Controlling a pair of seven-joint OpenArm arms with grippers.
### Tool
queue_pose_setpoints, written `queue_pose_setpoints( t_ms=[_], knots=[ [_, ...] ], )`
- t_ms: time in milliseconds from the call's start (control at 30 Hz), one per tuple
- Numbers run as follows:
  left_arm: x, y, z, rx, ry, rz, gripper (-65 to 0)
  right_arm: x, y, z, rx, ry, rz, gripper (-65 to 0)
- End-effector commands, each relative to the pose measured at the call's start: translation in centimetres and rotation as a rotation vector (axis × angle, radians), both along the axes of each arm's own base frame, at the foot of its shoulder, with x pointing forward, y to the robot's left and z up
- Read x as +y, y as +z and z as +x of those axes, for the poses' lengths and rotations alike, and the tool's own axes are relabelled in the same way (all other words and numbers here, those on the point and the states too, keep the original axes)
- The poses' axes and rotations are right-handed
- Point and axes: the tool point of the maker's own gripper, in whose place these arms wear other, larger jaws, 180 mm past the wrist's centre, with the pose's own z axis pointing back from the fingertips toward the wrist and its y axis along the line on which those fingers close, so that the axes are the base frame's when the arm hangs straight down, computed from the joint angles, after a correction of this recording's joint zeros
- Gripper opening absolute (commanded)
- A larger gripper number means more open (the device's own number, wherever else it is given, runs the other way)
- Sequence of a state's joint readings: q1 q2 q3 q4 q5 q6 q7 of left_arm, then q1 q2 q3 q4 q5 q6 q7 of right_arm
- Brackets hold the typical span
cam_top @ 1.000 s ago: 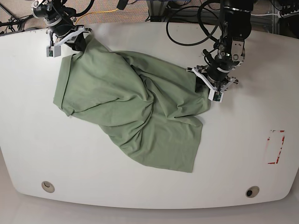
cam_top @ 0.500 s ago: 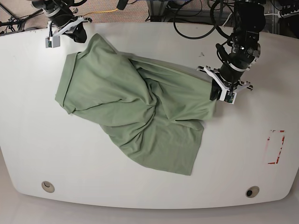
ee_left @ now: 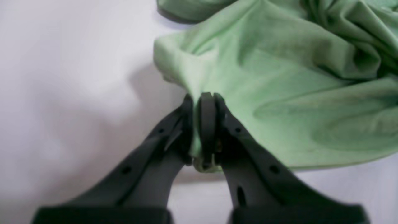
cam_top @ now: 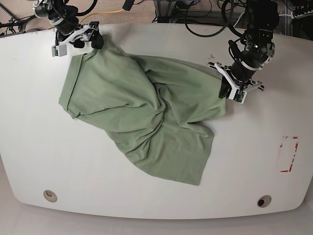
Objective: Fold the T-shirt properly
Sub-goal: 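Grasp the shirt edge with the right gripper and the left gripper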
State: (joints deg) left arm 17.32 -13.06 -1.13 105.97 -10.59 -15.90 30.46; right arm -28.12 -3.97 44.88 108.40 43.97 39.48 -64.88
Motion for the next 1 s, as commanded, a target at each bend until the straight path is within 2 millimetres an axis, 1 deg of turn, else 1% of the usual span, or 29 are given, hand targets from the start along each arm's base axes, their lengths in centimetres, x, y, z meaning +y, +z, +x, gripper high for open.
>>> queue_pose_setpoints(
  t_ms=[0, 67, 233, 300, 433, 600, 633, 700, 767, 833, 967],
  knots=[
    [0.1, 1.3, 0.7, -0.049, -0.001, -0.006, -65.0, 0.1, -0.2, 0.2, -0.014, -0.006, 0.032, -21.4],
    [0.1, 1.3, 0.7, -0.048, 0.000, -0.006, -65.0, 0.4, -0.6, 0.3, -0.008, -0.004, 0.044, -22.8],
    [0.1, 1.3, 0.6, -0.048, -0.001, -0.006, -65.0, 2.2, -1.6, 0.4, 0.013, 0.037, 0.095, -28.5],
    [0.1, 1.3, 0.6, -0.048, -0.001, -0.006, -65.0, 2.8, -1.7, 1.0, 0.006, 0.044, 0.113, -30.9],
    [0.1, 1.3, 0.6, -0.048, -0.001, -0.006, -65.0, 3.0, -2.7, 1.1, 0.026, 0.030, 0.145, -32.5],
    [0.2, 1.2, 0.6, -0.046, -0.001, -0.004, -65.0, 2.7, -2.7, 1.9, 0.013, 0.025, 0.147, -34.1],
    [0.2, 1.2, 0.6, -0.046, -0.001, -0.004, -65.0, 2.2, -2.7, 1.9, 0.011, 0.011, 0.141, -34.9],
    [0.2, 1.2, 0.6, -0.047, 0.000, -0.004, -65.0, 1.4, -2.7, 1.7, 0.011, -0.014, 0.131, -37.7],
    [0.2, 1.2, 0.6, -0.047, 0.000, -0.004, -65.0, 0.8, -2.6, 1.6, 0.010, -0.031, 0.123, -42.3],
    [0.2, 1.2, 0.6, -0.047, 0.000, -0.004, -65.0, 0.6, -2.5, 1.6, 0.007, -0.036, 0.120, -46.0],
    [0.2, 1.2, 0.6, -0.045, 0.001, -0.004, -65.0, 0.0, -2.5, 1.4, 0.008, -0.053, 0.111, -46.9]
  ],
)
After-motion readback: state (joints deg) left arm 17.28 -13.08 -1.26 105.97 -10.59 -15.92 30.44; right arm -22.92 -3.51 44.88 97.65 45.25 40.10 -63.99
